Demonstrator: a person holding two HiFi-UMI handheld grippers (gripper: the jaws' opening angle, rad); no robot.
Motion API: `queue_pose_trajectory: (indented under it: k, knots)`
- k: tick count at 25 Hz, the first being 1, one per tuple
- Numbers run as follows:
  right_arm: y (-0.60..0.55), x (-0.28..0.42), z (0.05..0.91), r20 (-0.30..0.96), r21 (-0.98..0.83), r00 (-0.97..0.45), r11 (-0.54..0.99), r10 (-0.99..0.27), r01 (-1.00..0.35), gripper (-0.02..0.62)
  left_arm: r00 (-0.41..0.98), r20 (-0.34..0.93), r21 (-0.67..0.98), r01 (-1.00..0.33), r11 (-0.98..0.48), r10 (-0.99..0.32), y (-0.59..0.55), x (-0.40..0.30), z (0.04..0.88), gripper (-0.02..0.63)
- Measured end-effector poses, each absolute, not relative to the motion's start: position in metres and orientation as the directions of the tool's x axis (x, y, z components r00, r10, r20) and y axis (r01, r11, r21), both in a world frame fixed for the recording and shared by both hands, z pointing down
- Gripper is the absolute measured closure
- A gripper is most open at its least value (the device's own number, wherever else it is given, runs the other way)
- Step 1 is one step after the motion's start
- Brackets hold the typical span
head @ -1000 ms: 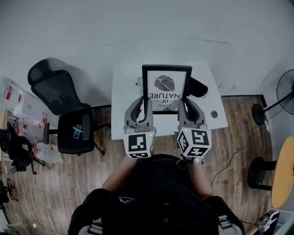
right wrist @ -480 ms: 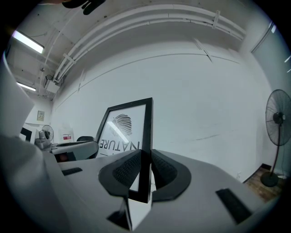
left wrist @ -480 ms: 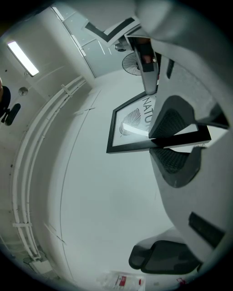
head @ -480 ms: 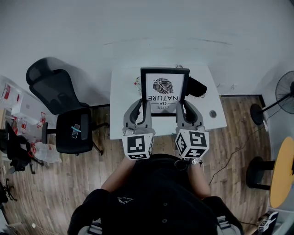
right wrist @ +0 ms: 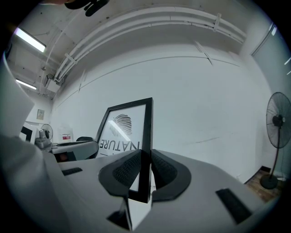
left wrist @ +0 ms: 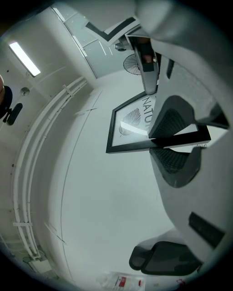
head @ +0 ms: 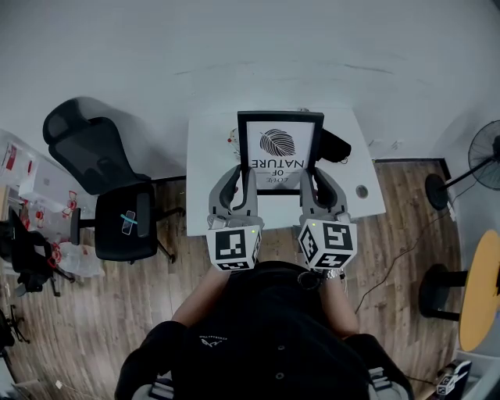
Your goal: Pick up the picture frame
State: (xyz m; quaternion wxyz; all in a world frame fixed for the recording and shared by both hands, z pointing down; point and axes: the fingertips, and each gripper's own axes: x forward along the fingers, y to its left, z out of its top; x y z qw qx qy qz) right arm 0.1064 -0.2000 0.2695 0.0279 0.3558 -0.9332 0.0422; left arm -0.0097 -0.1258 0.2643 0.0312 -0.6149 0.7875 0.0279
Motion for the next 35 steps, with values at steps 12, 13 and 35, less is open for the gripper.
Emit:
queue_pose_trajectory:
  k: [12,13,35]
  knots:
    - [-0.199,0.106,0.273,0.099,-0.045,-0.739,0.739,-0.667,-0.673,0.528,-0.247,-0.064,0.016,-0.969,0.246,-0.967,-0.125,-0.010,0.270,0.532]
    - [-0.200,0.106,0.274,0.101,-0.046,-0.738,0.738,-0.667,-0.673,0.528,-0.246,-0.062,0.017,-0.969,0.246,-0.967,-0.126,-0.010,0.271,0.532]
    - [-0.206,0.107,0.283,0.119,-0.058,-0.733,0.732,-0.670,-0.678,0.528,-0.239,-0.051,0.015,-0.971,0.239,-0.970,-0.132,-0.010,0.279,0.532]
